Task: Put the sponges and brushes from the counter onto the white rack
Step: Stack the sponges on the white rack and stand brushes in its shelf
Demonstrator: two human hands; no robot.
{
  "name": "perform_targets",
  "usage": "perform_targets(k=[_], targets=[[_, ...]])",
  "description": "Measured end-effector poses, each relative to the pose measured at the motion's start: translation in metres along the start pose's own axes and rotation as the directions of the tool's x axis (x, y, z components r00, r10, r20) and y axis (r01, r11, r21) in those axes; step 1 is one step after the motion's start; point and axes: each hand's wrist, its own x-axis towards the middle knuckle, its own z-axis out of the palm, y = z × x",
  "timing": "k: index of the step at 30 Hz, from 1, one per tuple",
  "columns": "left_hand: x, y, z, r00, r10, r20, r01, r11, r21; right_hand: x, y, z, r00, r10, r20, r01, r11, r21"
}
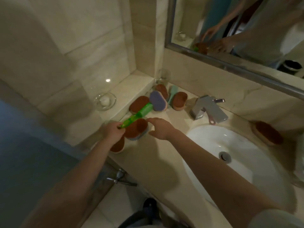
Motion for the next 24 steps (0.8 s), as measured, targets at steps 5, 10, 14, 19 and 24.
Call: perform_targets(k=[5, 10, 14, 19, 24], targets=[[-0.007, -0.022, -0.006, 1.000, -0.017, 0.000, 0.017, 0.981, 0.193, 0.037, -0.026, 0.032, 0.989, -0.125, 0.082, 0.148, 0.890, -0.431], [-0.012, -0.030, 0.013, 0.999, -0.036, 0.036, 0.027, 0.970, 0.241, 0.052, -0.026, 0.042, 0.983, -0.107, 0.148, 0.171, 0.824, -0.540], [-0.010, -0.030, 0.022, 0.987, -0.126, 0.098, 0.100, 0.967, 0.234, 0.055, -0.016, 0.044, 0.984, -0.126, 0.129, 0.175, 0.832, -0.526], [-0.013, -0.022, 0.023, 0.984, -0.152, 0.093, 0.137, 0.979, 0.151, 0.049, -0.001, 0.041, 0.995, -0.100, 0.024, 0.102, 0.935, -0.341], [-0.020, -0.005, 0.011, 0.998, -0.070, 0.001, 0.069, 0.996, 0.059, 0.037, 0.020, 0.031, 0.975, 0.150, -0.165, -0.096, 0.951, 0.295]])
